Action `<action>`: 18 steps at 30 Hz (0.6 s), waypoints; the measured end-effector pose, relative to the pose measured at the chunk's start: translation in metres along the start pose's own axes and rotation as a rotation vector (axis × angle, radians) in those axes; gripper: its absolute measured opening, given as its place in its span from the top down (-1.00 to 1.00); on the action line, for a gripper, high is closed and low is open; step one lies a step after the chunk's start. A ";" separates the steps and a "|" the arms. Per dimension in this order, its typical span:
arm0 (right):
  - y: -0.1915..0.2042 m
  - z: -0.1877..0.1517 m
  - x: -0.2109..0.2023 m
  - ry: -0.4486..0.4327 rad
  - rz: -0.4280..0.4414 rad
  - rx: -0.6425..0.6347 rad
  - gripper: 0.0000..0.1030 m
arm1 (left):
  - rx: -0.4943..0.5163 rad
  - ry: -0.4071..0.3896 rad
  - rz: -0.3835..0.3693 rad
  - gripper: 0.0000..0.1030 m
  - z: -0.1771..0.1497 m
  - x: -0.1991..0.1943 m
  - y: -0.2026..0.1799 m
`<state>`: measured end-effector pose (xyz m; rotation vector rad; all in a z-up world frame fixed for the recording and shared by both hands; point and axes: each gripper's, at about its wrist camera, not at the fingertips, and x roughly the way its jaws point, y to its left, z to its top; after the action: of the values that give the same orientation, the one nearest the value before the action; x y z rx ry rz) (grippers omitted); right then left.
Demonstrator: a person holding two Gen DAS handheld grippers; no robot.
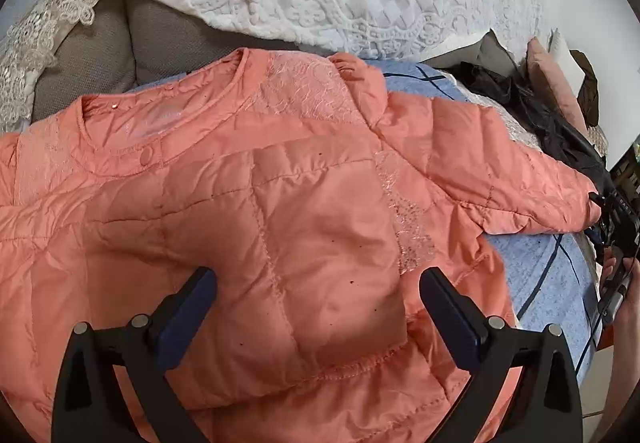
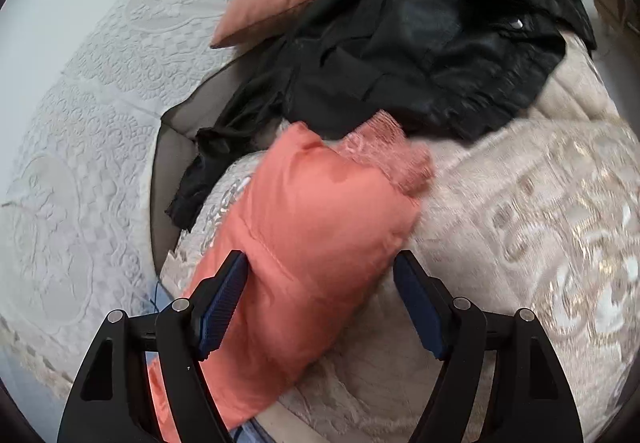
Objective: Fold large clothes
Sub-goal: 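Grasp the second lace sleeve cuff with the right gripper and lift it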
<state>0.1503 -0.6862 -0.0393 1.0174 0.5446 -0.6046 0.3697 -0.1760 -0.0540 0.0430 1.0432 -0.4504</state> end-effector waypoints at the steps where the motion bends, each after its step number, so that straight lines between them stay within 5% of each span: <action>1: 0.000 0.000 0.001 0.005 0.005 0.012 -0.28 | -0.012 -0.001 -0.001 -0.99 0.000 0.001 0.002; 5: -0.005 -0.003 0.011 0.038 0.040 0.074 0.24 | -0.050 0.023 0.013 -0.99 -0.002 0.008 0.010; 11: 0.004 -0.003 0.001 -0.018 0.087 0.025 0.64 | -0.044 0.030 0.021 -0.99 -0.005 0.009 0.010; 18: 0.038 0.003 -0.036 -0.098 0.183 -0.075 0.72 | -0.059 0.032 0.013 -0.99 -0.004 0.006 0.012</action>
<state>0.1511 -0.6665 0.0092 0.9498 0.3800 -0.4660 0.3737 -0.1659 -0.0631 0.0043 1.0862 -0.4082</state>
